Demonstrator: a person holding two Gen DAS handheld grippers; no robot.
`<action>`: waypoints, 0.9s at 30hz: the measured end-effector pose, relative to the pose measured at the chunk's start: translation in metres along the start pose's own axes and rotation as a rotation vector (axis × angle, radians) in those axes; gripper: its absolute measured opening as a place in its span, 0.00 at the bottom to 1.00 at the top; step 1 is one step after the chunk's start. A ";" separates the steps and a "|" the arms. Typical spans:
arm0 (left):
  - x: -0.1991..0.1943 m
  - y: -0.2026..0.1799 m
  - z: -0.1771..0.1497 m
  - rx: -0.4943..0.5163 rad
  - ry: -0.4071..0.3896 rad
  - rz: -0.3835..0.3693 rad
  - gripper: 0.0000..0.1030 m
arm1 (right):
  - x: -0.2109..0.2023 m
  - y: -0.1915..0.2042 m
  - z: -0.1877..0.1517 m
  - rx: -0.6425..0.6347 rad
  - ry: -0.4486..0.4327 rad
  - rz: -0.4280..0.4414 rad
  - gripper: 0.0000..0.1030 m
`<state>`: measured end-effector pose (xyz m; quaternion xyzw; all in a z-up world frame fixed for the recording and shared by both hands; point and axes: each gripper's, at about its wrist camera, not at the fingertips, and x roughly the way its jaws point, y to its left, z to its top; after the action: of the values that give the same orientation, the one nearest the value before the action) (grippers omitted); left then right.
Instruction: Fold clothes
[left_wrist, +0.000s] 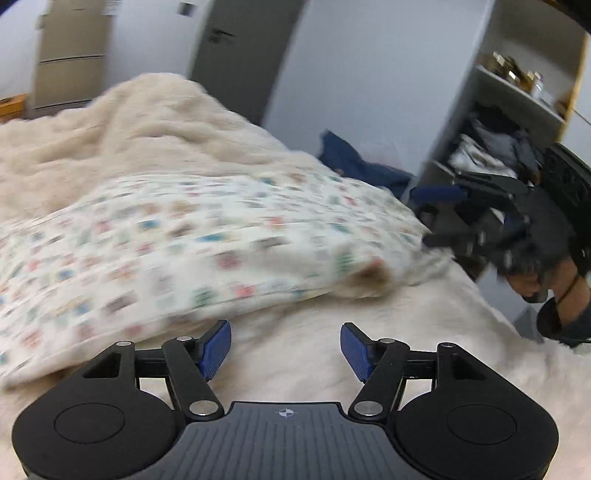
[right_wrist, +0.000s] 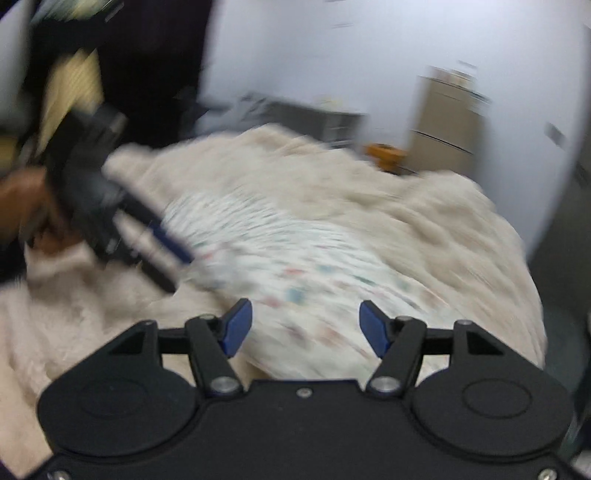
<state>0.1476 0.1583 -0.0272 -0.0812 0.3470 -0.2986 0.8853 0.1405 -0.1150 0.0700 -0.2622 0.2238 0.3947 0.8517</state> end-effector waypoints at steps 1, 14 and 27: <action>0.000 0.004 -0.006 -0.015 -0.007 -0.023 0.60 | 0.015 0.013 0.008 -0.058 0.032 0.007 0.59; 0.077 -0.097 -0.013 0.490 -0.107 0.233 0.52 | 0.032 -0.058 0.059 0.303 0.055 0.018 0.01; 0.152 -0.145 -0.017 0.867 -0.244 0.575 0.04 | 0.018 -0.071 0.049 0.270 0.046 0.023 0.16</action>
<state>0.1557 -0.0464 -0.0751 0.3562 0.0946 -0.1483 0.9177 0.2155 -0.1136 0.1155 -0.1516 0.2972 0.3648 0.8692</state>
